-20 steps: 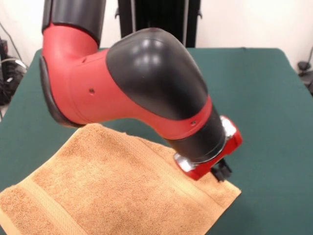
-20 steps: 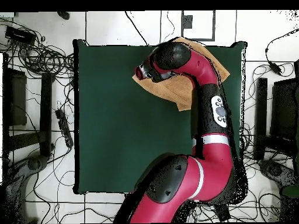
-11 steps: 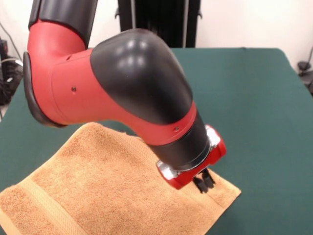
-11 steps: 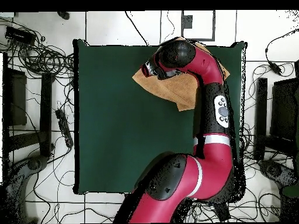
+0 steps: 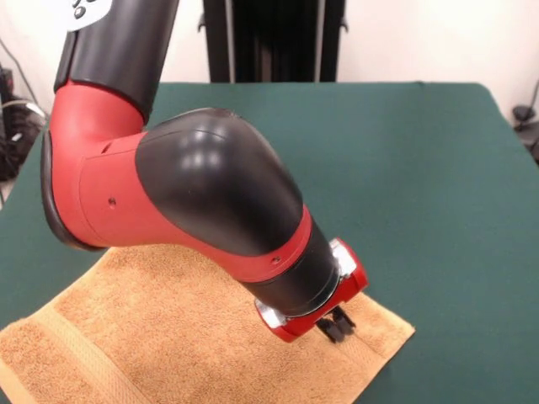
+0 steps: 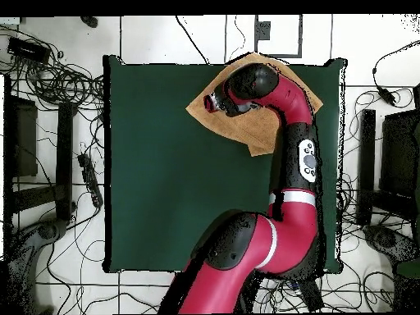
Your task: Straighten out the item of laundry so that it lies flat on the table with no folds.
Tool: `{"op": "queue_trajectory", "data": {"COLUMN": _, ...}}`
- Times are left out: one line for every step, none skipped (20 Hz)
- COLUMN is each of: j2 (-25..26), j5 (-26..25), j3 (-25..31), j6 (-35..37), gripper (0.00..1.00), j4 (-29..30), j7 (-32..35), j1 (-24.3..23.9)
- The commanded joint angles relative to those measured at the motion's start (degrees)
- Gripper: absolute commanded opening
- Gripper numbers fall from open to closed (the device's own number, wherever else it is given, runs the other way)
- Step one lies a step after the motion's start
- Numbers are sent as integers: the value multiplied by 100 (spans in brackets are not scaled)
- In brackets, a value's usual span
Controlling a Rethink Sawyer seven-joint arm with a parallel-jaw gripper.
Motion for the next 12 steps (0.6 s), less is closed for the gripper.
{"op": "queue_trajectory", "data": {"j2": 705, "j5": -409, "j3": 179, "j6": 374, "gripper": 0, "j4": -14, "j7": -324, "j1": 289}}
{"op": "queue_trajectory", "data": {"j2": 746, "j5": -434, "j3": 171, "j6": 354, "gripper": 0, "j4": -66, "j7": -338, "j1": 303}}
{"op": "queue_trajectory", "data": {"j2": 786, "j5": -459, "j3": 163, "j6": 334, "gripper": 0, "j4": -119, "j7": -352, "j1": 317}}
{"op": "queue_trajectory", "data": {"j2": 816, "j5": -490, "j3": 148, "j6": 317, "gripper": 0, "j4": -163, "j7": -356, "j1": 332}}
{"op": "queue_trajectory", "data": {"j2": 839, "j5": -531, "j3": 127, "j6": 296, "gripper": 0, "j4": -209, "j7": -356, "j1": 349}}
{"op": "queue_trajectory", "data": {"j2": 863, "j5": -573, "j3": 108, "j6": 281, "gripper": 0, "j4": -258, "j7": -354, "j1": 368}}
{"op": "queue_trajectory", "data": {"j2": 884, "j5": -609, "j3": 83, "j6": 257, "gripper": 0, "j4": -298, "j7": -341, "j1": 389}}
{"op": "queue_trajectory", "data": {"j2": 911, "j5": -669, "j3": 52, "j6": 227, "gripper": 0, "j4": -360, "j7": -321, "j1": 421}}
{"op": "queue_trajectory", "data": {"j2": 941, "j5": -731, "j3": 19, "j6": 175, "gripper": 0, "j4": -415, "j7": -307, "j1": 450}}
{"op": "queue_trajectory", "data": {"j2": 977, "j5": -800, "j3": -10, "j6": 134, "gripper": 0, "j4": -489, "j7": -271, "j1": 488}}
{"op": "queue_trajectory", "data": {"j2": 1007, "j5": -882, "j3": -45, "j6": 75, "gripper": 0, "j4": -556, "j7": -229, "j1": 529}}
{"op": "queue_trajectory", "data": {"j2": 1047, "j5": -967, "j3": -68, "j6": 15, "gripper": 0, "j4": -632, "j7": -186, "j1": 568}}
